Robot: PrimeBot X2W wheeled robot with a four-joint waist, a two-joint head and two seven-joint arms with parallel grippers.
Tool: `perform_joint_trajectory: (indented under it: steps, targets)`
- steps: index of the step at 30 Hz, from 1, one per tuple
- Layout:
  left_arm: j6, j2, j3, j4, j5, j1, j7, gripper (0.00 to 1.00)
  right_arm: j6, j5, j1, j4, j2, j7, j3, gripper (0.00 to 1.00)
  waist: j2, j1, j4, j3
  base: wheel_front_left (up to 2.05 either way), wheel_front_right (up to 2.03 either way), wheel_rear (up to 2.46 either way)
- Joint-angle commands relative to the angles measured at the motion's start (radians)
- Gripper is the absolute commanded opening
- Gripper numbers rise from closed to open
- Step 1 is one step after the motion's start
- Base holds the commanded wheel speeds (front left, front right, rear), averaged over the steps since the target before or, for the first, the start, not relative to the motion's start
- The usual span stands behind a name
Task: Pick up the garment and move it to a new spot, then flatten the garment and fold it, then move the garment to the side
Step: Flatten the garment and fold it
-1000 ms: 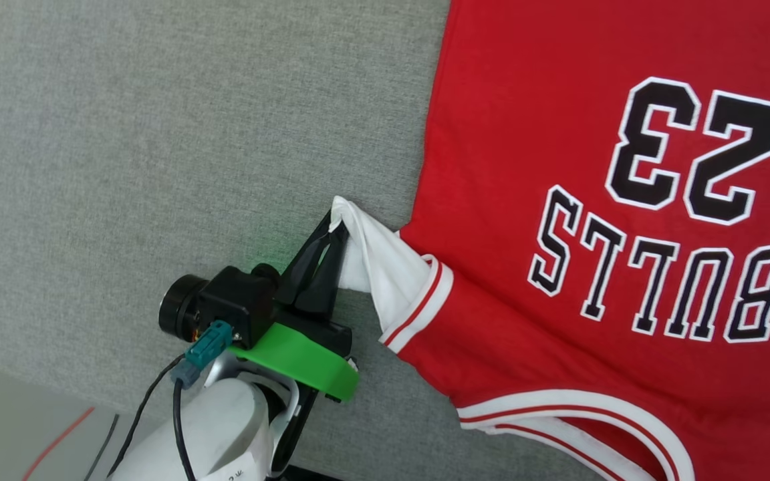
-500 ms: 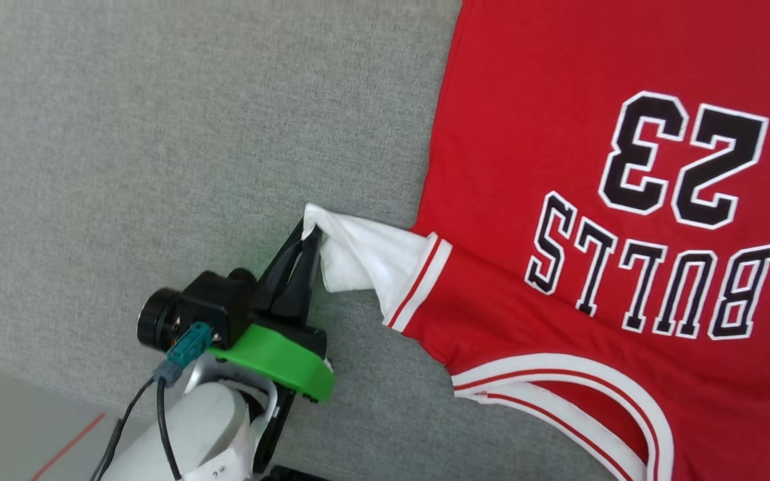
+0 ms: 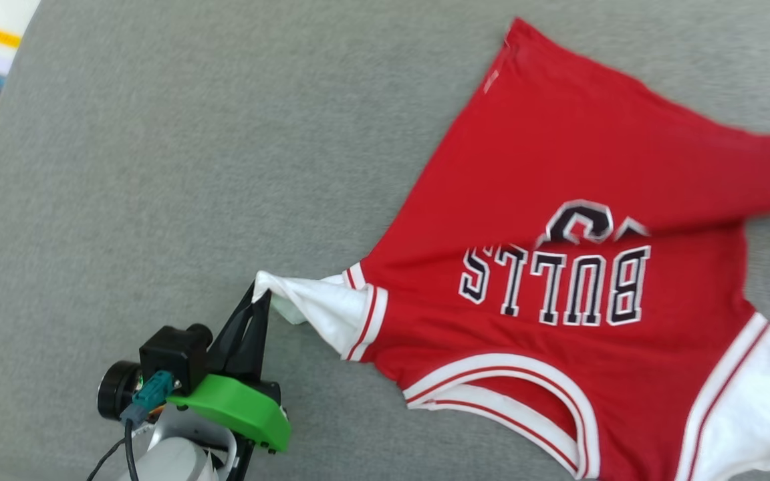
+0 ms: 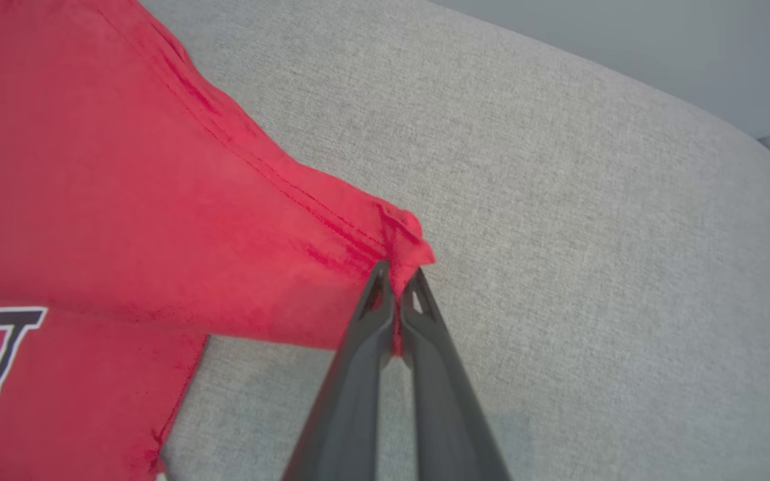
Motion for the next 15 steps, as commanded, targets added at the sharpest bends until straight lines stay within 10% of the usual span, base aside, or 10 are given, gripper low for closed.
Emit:
perform_joint_trajectory:
  steps: [1,15]
  targets:
    - [0.009,0.009,0.007,0.002,-0.007,0.018,-0.005,0.0,-0.001,0.014,0.058,-0.014,-0.008,-0.022,-0.022,0.0,0.0,0.0,-0.098,-0.095,0.0,0.0,0.0]
    - [0.037,0.044,0.02,0.0,-0.032,0.098,0.001,0.0,-0.001,0.098,0.591,-0.156,0.074,0.039,-0.295,0.0,0.0,0.0,-0.178,-0.16,0.0,0.0,0.0]
